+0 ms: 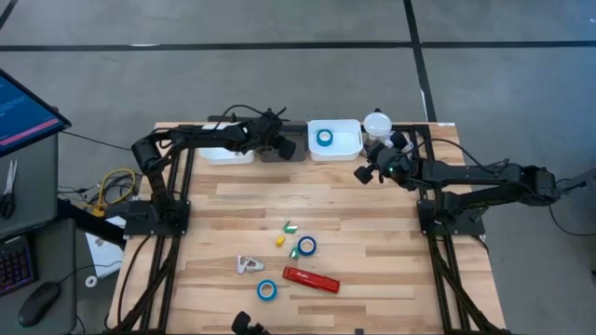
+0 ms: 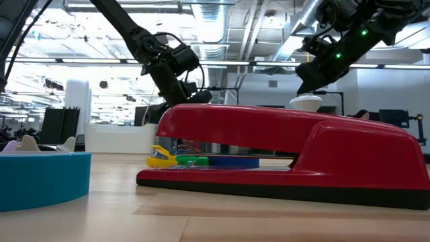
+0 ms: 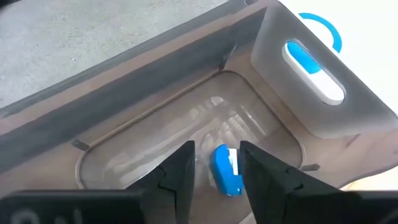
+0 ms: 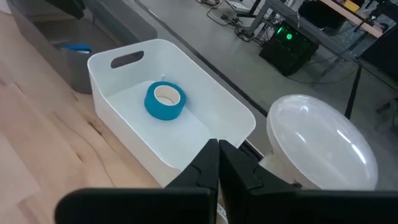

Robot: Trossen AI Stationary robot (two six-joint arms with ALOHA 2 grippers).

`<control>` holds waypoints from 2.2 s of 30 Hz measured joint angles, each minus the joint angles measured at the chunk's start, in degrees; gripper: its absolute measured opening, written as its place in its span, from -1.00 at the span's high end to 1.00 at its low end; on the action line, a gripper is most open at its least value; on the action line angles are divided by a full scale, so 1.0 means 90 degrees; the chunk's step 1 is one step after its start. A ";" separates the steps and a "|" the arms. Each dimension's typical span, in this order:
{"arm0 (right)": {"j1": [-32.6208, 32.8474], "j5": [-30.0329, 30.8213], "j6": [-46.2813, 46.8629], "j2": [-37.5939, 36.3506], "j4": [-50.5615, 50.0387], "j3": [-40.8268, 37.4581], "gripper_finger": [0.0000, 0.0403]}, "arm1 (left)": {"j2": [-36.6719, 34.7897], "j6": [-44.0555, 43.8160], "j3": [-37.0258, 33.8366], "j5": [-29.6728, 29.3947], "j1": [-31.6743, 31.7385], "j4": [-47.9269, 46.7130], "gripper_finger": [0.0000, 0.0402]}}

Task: Pick and place Stapler, Stapler remover, tape
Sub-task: Put the top green stapler into the black bin

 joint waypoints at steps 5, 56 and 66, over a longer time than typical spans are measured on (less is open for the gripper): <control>0.0000 0.0007 -0.0166 -0.0002 0.0031 0.0000 1.00 | -0.0068 0.0007 -0.0011 0.0411 -0.0027 0.0001 0.65; 0.0010 -0.0002 -0.0095 -0.0005 -0.0197 0.0000 1.00 | -0.0402 0.1826 -0.0170 0.0639 -0.4483 -0.1234 0.25; 0.0010 -0.0002 -0.0095 -0.0005 -0.0199 0.0000 1.00 | 0.0148 0.1809 -0.0170 0.0899 -0.4484 -0.1164 0.29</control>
